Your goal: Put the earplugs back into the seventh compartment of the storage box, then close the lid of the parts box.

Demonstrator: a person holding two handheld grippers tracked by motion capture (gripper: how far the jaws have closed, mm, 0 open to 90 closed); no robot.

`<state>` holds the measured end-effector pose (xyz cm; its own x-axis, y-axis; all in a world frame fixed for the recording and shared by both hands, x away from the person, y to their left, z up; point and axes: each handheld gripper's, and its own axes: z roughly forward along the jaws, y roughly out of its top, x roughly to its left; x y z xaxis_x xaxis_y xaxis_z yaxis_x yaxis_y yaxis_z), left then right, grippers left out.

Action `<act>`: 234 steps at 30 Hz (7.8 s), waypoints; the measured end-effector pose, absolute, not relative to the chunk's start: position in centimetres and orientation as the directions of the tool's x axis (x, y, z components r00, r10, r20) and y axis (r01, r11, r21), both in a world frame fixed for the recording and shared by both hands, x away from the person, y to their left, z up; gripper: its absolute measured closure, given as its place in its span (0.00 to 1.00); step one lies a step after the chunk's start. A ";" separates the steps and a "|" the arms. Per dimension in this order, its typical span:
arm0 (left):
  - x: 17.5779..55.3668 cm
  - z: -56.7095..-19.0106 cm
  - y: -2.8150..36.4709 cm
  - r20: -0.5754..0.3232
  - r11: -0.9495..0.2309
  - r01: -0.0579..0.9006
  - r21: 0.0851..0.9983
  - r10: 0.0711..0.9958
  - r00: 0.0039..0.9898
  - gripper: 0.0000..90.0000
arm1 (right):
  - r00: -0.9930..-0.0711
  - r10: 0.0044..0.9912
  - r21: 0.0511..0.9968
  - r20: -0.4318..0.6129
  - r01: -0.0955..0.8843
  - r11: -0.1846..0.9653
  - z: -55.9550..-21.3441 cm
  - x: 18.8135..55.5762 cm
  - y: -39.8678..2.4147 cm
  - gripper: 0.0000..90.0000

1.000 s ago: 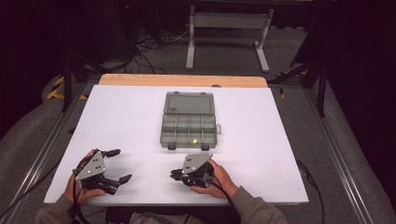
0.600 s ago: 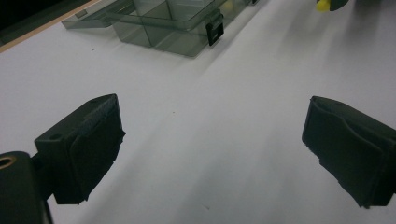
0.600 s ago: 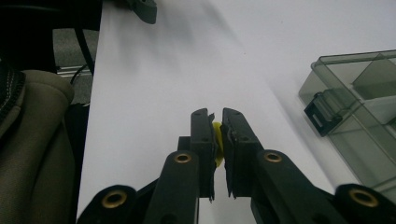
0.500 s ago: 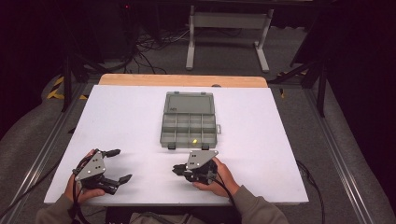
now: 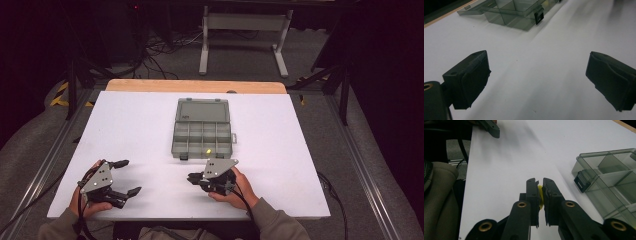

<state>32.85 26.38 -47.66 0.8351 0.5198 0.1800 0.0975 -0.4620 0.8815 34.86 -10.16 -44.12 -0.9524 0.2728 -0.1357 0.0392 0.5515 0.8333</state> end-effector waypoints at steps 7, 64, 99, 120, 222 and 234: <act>32.9 -47.6 26.4 0.179 -0.461 0.098 0.882 0.521 0.835 0.06 | -0.948 0.285 0.837 -0.141 0.039 0.546 -43.9 35.0 -10.4 0.94; 33.0 -47.8 26.4 0.176 -0.461 0.103 0.882 0.522 0.834 0.07 | -0.811 0.567 0.872 -0.144 0.167 0.461 -42.7 42.1 -14.5 0.93; 33.0 -47.8 26.4 0.180 -0.473 0.104 0.875 0.516 0.838 0.07 | -0.794 0.599 0.829 -0.105 0.263 0.493 -44.6 44.1 -14.1 0.91; 33.0 -47.8 26.4 0.181 -0.475 0.106 0.873 0.520 0.834 0.07 | -0.791 0.600 0.843 -0.119 0.238 0.482 -44.4 43.5 -14.3 0.77; 57.3 -46.1 15.4 0.169 -0.629 0.358 0.689 0.621 0.765 1.00 | -0.629 0.755 0.664 -0.187 0.485 0.569 -43.2 57.4 -19.0 1.00; 57.6 -46.3 15.5 0.141 -0.616 0.349 0.706 0.605 0.784 1.00 | -0.664 0.721 0.618 -0.196 0.487 0.617 -44.2 58.2 -18.2 1.00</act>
